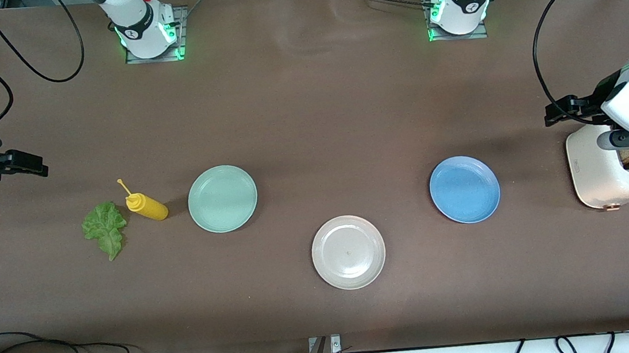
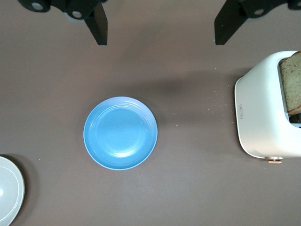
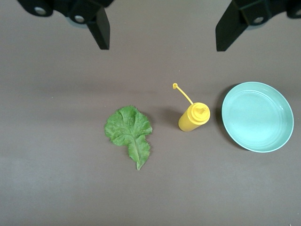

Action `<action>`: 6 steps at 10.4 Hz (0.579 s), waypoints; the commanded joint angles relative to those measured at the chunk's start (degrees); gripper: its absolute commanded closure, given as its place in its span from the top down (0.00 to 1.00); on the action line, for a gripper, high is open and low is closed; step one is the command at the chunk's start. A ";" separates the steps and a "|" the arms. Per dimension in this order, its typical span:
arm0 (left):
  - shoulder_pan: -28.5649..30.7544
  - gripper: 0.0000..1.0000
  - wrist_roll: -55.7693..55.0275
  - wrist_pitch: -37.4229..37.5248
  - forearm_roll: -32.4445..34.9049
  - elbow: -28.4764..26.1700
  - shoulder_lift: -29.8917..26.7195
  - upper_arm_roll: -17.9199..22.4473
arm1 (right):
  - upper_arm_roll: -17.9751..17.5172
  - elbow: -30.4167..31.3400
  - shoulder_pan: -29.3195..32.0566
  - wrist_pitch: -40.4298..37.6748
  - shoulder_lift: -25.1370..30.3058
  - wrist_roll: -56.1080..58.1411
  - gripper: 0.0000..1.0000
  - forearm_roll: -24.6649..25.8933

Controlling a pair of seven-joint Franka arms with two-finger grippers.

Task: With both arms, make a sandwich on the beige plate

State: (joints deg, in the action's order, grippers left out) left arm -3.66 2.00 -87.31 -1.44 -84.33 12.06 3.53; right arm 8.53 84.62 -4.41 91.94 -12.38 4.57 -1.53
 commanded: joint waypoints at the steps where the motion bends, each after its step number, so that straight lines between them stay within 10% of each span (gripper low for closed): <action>1: 0.32 1.00 1.51 0.38 -0.58 -0.39 -0.20 -0.01 | -0.09 1.24 0.01 2.35 1.04 -0.79 1.00 0.91; 6: 0.32 1.00 1.51 0.38 -0.58 -0.30 -0.02 0.07 | -0.18 7.37 0.01 6.74 4.63 -0.79 1.00 1.00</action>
State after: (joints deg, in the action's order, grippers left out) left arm -3.65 2.22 -87.29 -1.44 -84.35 12.39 3.53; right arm 8.53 86.32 -4.40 95.89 -12.00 4.54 -1.45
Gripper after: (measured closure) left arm 0.000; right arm 0.000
